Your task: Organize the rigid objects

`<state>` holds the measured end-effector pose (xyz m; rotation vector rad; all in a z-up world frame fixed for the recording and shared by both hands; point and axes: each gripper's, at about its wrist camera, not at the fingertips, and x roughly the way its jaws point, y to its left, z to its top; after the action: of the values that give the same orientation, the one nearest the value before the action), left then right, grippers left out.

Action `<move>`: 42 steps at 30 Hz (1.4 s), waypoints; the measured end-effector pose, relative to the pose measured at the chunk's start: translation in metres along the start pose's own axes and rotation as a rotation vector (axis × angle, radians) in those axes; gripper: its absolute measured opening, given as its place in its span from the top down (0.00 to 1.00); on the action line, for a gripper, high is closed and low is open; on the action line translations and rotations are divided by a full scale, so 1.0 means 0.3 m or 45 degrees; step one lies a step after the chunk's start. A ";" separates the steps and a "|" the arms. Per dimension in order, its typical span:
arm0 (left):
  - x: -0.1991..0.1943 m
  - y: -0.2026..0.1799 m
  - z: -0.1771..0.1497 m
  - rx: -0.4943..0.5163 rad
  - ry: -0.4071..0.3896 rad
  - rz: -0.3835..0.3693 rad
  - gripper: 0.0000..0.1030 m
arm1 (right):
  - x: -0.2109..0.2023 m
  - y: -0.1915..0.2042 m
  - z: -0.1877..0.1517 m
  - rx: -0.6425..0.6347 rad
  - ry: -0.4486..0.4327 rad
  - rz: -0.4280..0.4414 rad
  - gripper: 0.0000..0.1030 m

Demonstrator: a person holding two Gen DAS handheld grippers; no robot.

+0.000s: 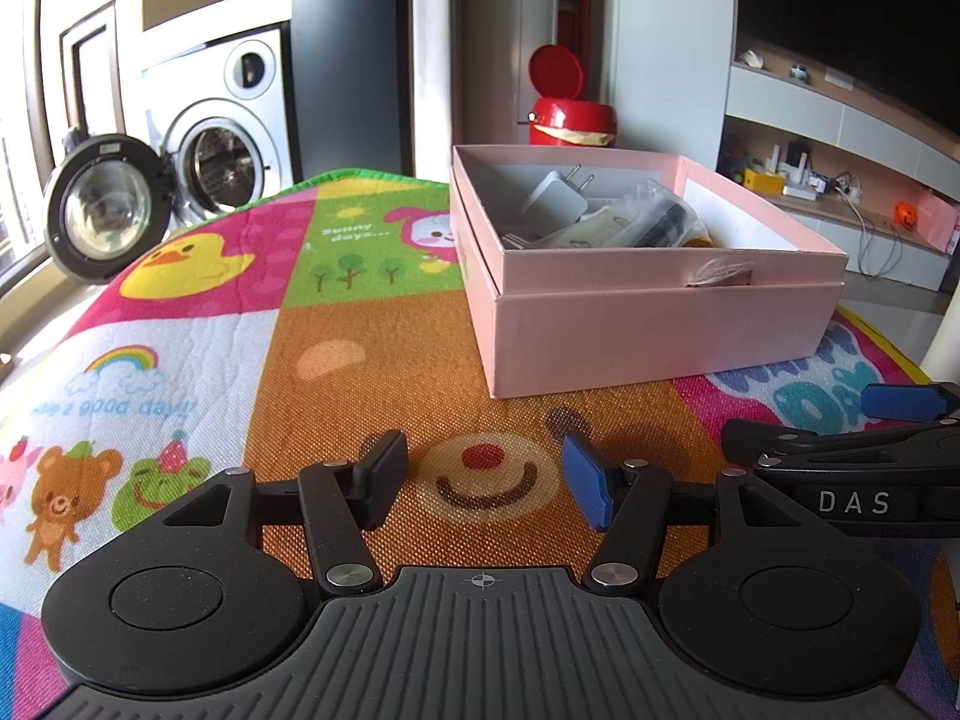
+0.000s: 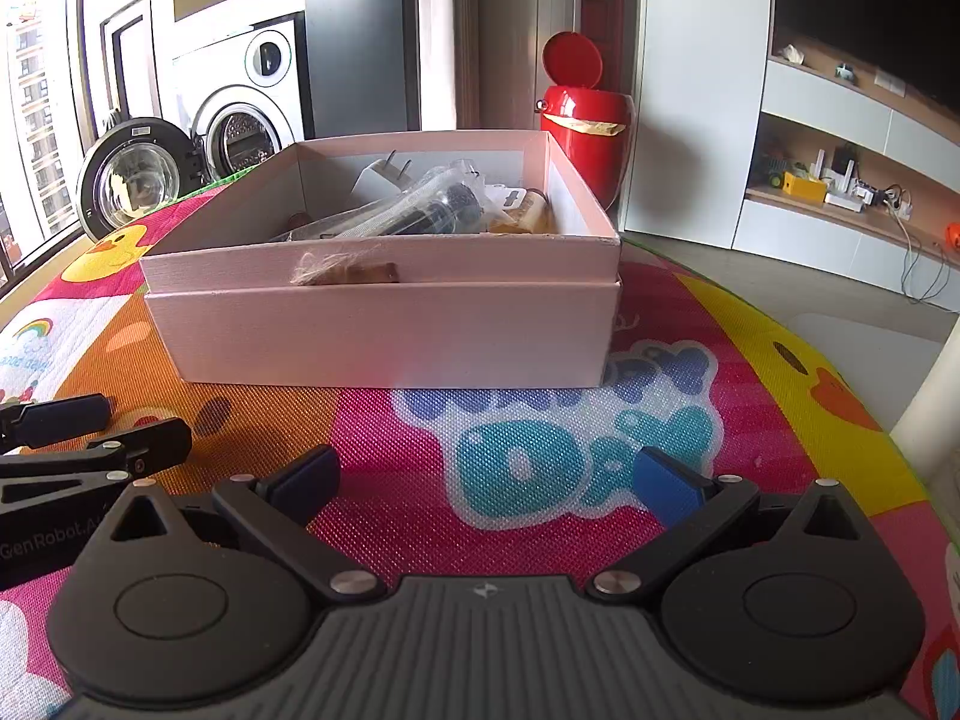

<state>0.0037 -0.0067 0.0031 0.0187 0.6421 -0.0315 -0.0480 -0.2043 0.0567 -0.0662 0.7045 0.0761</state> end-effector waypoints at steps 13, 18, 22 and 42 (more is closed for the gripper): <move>-0.001 -0.001 -0.001 0.000 0.000 0.000 0.38 | -0.001 0.000 -0.001 0.000 0.000 0.000 0.00; -0.003 -0.001 -0.002 0.000 0.000 0.000 0.38 | -0.001 0.000 -0.001 0.000 0.000 0.000 0.00; -0.002 -0.001 -0.001 0.000 0.000 0.000 0.38 | 0.000 0.000 -0.001 0.000 0.000 0.000 0.00; -0.004 -0.007 -0.004 0.015 0.000 0.011 0.38 | -0.001 0.000 -0.001 0.000 -0.001 0.000 0.00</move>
<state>0.0019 -0.0089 0.0029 0.0330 0.6421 -0.0266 -0.0484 -0.2042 0.0566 -0.0663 0.7040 0.0760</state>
